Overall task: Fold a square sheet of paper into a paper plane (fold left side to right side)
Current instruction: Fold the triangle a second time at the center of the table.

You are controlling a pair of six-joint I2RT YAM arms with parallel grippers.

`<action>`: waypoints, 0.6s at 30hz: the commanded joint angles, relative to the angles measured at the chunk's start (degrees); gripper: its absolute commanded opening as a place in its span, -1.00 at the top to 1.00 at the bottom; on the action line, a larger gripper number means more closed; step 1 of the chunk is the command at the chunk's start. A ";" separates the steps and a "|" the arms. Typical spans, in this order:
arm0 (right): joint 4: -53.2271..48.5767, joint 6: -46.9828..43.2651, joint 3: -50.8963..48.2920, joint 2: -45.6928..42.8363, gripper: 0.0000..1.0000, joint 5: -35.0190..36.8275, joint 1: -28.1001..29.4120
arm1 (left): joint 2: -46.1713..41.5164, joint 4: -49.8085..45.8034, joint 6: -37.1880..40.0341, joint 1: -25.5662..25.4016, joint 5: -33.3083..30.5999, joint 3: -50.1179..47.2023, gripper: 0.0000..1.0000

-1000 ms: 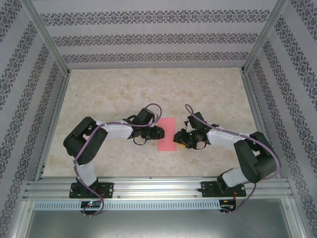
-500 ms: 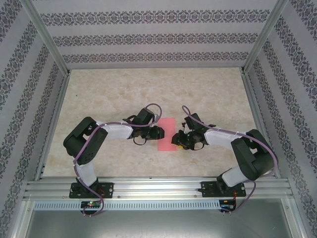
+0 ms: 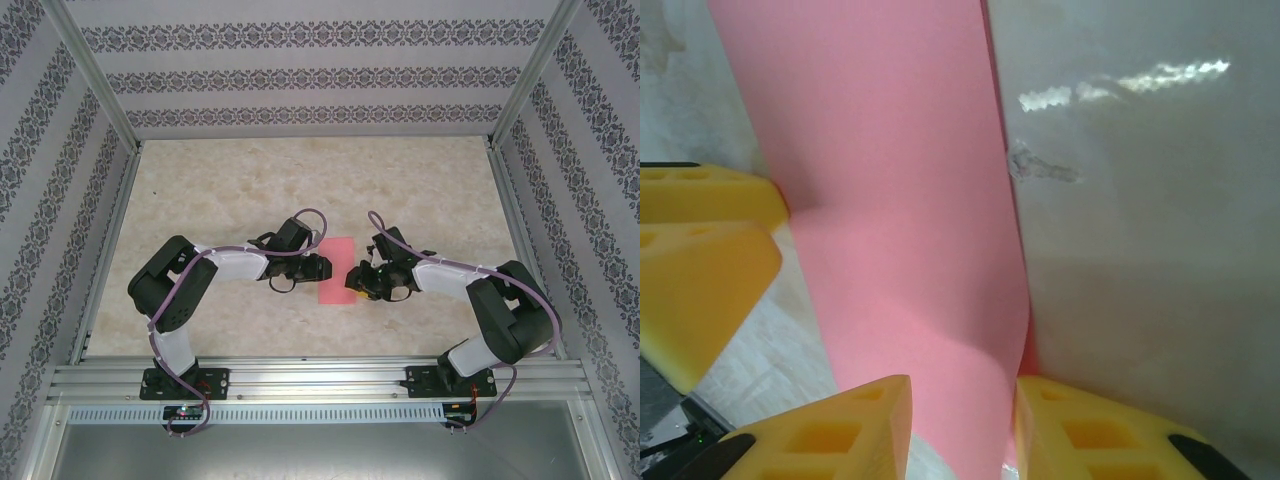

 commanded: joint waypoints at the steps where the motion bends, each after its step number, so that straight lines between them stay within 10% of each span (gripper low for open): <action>1: 2.46 0.89 1.89 0.98 0.34 -1.73 -0.92 | 0.50 -1.24 -0.30 -0.66 -1.80 -1.88 0.19; 18: 6.23 2.43 2.85 4.90 0.34 -4.12 -2.60 | -0.29 -0.42 0.55 -0.66 -1.23 -2.00 0.20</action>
